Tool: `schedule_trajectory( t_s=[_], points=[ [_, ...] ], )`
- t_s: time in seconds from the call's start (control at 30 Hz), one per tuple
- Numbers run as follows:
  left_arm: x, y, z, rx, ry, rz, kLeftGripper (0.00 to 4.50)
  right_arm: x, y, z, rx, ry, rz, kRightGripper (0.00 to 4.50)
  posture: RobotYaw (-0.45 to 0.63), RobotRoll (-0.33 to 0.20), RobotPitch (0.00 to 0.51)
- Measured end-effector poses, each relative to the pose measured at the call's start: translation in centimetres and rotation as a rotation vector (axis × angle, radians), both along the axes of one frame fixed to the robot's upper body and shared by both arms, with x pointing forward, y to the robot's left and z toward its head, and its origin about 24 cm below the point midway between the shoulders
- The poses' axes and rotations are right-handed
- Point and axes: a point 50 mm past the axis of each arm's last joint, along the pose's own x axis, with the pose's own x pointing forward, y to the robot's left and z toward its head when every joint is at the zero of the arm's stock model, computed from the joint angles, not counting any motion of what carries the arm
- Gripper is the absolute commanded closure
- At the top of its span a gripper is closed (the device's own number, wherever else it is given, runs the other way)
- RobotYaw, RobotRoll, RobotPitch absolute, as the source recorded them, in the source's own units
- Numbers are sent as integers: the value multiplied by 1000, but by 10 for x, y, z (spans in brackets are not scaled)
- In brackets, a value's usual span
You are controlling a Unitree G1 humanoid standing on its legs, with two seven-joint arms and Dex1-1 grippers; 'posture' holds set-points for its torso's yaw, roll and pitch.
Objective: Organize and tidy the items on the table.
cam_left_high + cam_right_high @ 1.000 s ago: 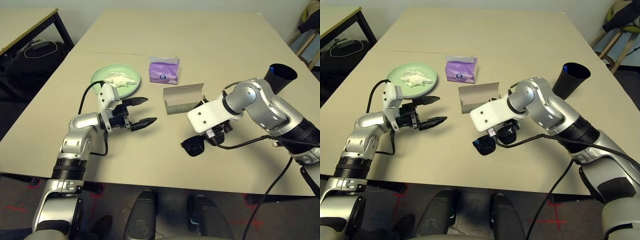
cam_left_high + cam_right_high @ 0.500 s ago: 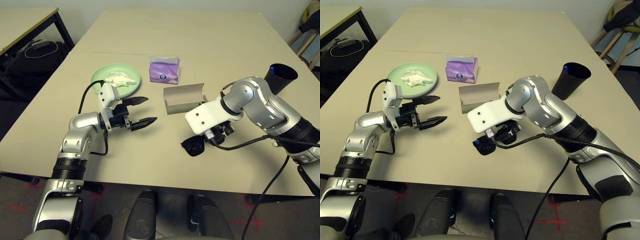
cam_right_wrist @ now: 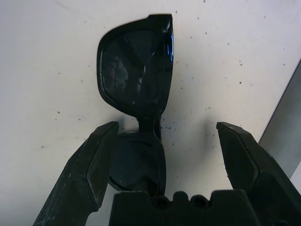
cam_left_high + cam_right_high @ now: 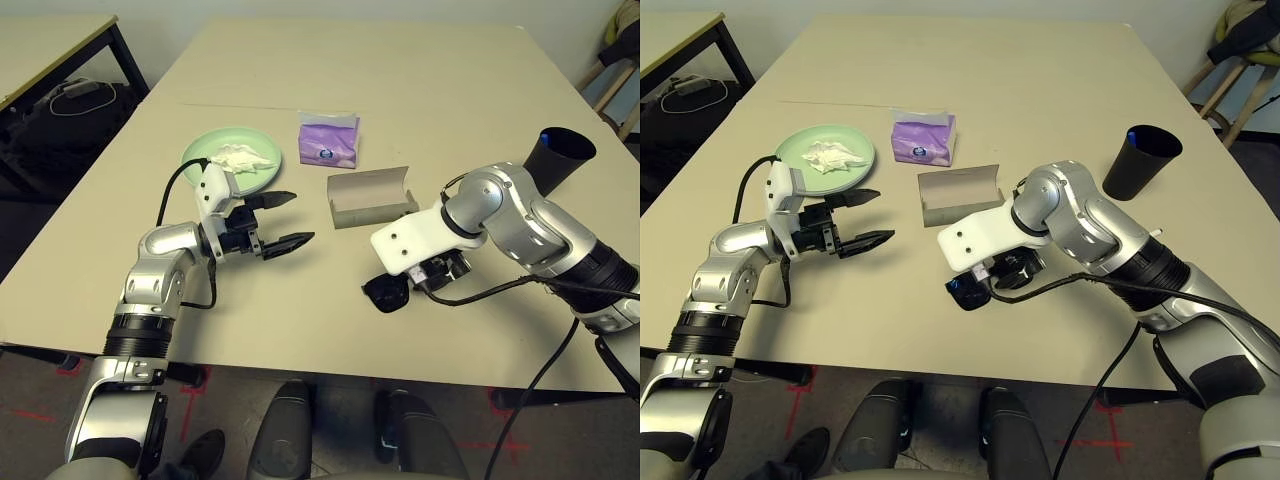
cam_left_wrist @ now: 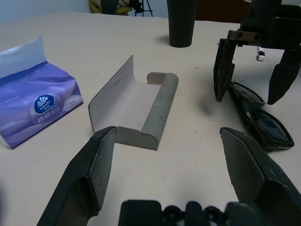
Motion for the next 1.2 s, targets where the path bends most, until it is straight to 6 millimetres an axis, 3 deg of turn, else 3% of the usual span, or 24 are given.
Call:
schedule_trajectory(
  t_s=[0.4,0.5,0.8,0.83,1.2],
  points=[
    [0,0,0,2,1,3,42,3,3,-4,-13,-3,5,0,289,0,127],
    [0,0,0,3,1,4,0,3,2,-6,-17,0,2,517,288,0,126],
    [0,0,0,3,1,4,0,3,-1,-11,-33,19,-3,3940,287,0,123],
    [0,0,0,3,1,4,0,3,-1,-11,-35,18,-1,4156,287,0,122],
    [0,0,0,4,1,3,0,3,-1,-11,-41,13,2,4152,280,0,110]
  ],
)
